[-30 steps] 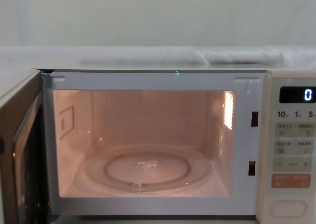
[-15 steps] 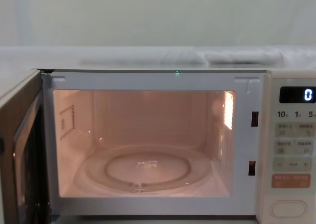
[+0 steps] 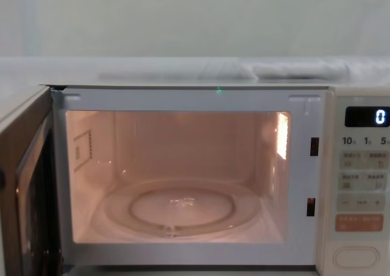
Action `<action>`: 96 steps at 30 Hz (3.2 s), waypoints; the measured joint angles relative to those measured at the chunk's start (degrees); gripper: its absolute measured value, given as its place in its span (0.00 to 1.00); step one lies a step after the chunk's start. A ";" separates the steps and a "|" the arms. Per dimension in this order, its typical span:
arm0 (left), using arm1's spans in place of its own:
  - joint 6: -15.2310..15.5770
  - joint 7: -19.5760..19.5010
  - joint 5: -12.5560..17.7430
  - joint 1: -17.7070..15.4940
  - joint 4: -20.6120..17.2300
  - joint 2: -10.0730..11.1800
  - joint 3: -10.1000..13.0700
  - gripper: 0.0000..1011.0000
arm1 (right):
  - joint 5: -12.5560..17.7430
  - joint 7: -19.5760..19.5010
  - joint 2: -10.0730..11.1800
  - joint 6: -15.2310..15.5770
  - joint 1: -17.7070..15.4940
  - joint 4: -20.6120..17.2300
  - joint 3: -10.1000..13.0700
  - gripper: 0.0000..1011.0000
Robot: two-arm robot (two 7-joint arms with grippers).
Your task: Press the button to open the microwave door with one hand; close the microwave door with the other hand.
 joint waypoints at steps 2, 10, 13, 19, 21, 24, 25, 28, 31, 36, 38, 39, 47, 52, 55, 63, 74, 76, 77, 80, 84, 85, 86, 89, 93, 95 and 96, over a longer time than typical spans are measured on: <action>0.00 0.00 0.00 0.00 0.00 0.00 0.00 0.99 | -0.02 -0.02 -0.01 0.00 0.00 0.00 0.00 0.72; 0.00 0.00 0.00 0.00 0.00 0.00 0.00 0.99 | -0.05 -0.06 -0.04 0.00 0.00 0.00 0.00 0.93; 0.00 0.00 0.00 0.00 0.00 0.00 0.00 0.99 | -0.05 -0.07 -0.04 0.01 0.00 0.00 0.00 0.99; 0.00 0.00 0.00 0.00 0.00 0.00 0.00 0.99 | -0.05 -0.07 -0.05 0.00 0.00 0.00 0.00 0.99; 0.00 0.00 0.00 0.00 0.00 0.00 0.00 0.99 | -0.05 -0.07 -0.04 0.00 0.00 0.00 0.00 0.99; 0.00 0.00 0.00 0.00 0.00 0.00 0.01 0.99 | -0.05 -0.07 -0.04 0.00 0.00 0.00 0.00 0.99; 0.00 0.00 0.00 0.00 0.00 0.00 0.00 0.99 | -0.05 -0.07 -0.05 0.00 0.00 0.00 0.00 0.99; 0.00 0.00 0.00 0.00 0.00 0.00 0.00 0.99 | -0.05 -0.07 -0.04 0.00 0.00 0.00 0.00 0.99; 0.00 0.00 0.00 0.00 0.00 0.00 0.00 0.99 | -0.05 -0.07 -0.05 0.00 0.00 0.00 0.00 0.99; 0.00 0.00 0.00 0.00 0.00 0.00 0.01 0.99 | -0.05 -0.08 -0.05 0.00 0.00 -0.01 0.00 0.99; 0.00 0.00 0.00 0.00 0.00 0.00 0.00 0.99 | -0.05 -0.07 -0.04 0.00 0.00 0.00 0.00 0.99; 0.00 0.00 0.00 0.00 0.00 0.00 0.00 0.99 | -0.05 -0.08 -0.05 0.00 0.00 0.00 0.00 0.99; 0.00 0.00 0.00 0.00 0.00 0.00 0.00 0.99 | -0.05 -0.08 -0.05 0.00 0.00 -0.01 0.00 0.99; 0.00 0.00 0.00 0.00 0.00 0.00 0.00 0.99 | -0.05 -0.08 -0.04 0.00 0.00 -0.01 0.00 0.99; 0.00 0.00 0.00 0.00 0.00 0.00 0.00 0.99 | -0.05 -0.08 -0.05 0.00 0.00 -0.01 0.00 0.99; 0.00 0.00 0.00 0.00 0.00 0.00 0.00 0.96 | -0.05 -0.07 -0.05 0.01 0.00 -0.01 0.00 0.99; 0.00 0.00 0.00 0.00 0.00 0.00 0.00 0.69 | -0.05 -0.07 -0.05 0.00 0.00 -0.01 0.00 0.99; 0.00 0.00 0.00 0.00 0.00 0.00 0.00 0.63 | -0.05 -0.07 -0.05 0.00 0.00 -0.01 0.00 0.99; 0.00 0.00 0.00 0.00 0.00 0.00 0.00 0.59 | -0.05 -0.07 -0.05 0.00 0.00 -0.01 0.00 0.99; 0.00 0.00 0.00 0.00 0.00 0.00 0.00 0.51 | -0.05 -0.07 -0.04 0.00 0.00 -0.01 0.00 0.99; 0.00 0.00 0.00 0.00 0.00 0.00 0.00 0.34 | -0.05 -0.07 -0.05 0.00 0.00 -0.01 0.00 0.99; 0.00 0.00 0.00 0.00 0.00 0.00 0.00 0.34 | -0.05 -0.07 -0.05 0.00 0.00 -0.01 0.00 0.99; 0.00 0.00 0.00 0.00 0.00 0.00 0.00 0.30 | -0.05 -0.07 -0.04 0.00 0.00 0.00 0.00 0.99; 0.00 0.00 0.00 0.00 0.00 0.00 0.00 0.21 | -0.05 -0.07 -0.05 0.00 -0.01 -0.01 0.00 0.99; 0.00 0.00 0.00 0.00 0.00 0.00 0.01 0.08 | -0.05 -0.07 -0.05 0.00 0.00 0.00 0.00 0.99; 0.00 0.00 0.00 0.00 0.00 0.00 0.00 0.02 | -0.05 -0.07 -0.04 0.00 -0.01 0.00 0.00 0.99; 0.00 0.00 0.00 0.00 0.00 0.00 0.00 0.00 | -0.05 -0.07 -0.04 0.00 -0.01 0.00 0.00 0.99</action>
